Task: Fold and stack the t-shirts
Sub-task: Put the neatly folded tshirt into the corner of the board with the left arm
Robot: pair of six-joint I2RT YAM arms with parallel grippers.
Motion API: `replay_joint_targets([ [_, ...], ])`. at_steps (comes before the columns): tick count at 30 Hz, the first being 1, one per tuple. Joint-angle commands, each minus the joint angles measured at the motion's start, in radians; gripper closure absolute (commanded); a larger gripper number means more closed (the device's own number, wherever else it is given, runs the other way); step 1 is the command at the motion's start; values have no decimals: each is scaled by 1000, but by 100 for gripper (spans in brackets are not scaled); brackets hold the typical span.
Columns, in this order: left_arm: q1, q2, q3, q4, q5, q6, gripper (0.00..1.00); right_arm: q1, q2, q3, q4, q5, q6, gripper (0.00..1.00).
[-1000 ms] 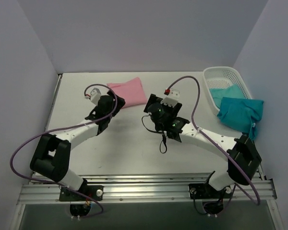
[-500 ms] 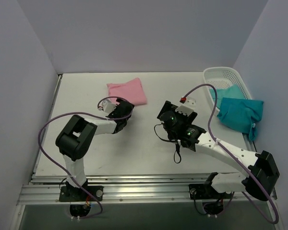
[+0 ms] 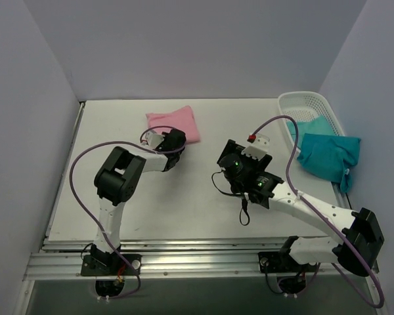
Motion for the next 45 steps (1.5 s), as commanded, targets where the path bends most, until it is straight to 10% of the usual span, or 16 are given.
replay_joint_targets([
  [1, 91, 31, 18, 29, 64, 29, 65, 4, -29, -7, -35, 61, 20, 0],
  [6, 210, 45, 31, 44, 139, 86, 98, 4, -44, -13, -22, 44, 14, 0],
  [30, 730, -43, 141, -81, 354, 555, 98, 4, -38, -47, 50, -9, 5, 0],
  [33, 762, 8, 234, -121, 476, 629, 72, 6, -40, -53, 58, -14, 6, 0],
  [34, 765, 19, 251, -138, 502, 643, 28, 6, -41, -53, 60, -14, 6, 0],
  [35, 768, 25, 273, -146, 530, 666, 6, 6, -40, -55, 61, -15, 6, 0],
  [45, 768, -257, 163, -169, 541, 787, 6, 12, -46, -56, 46, -9, 12, 0],
])
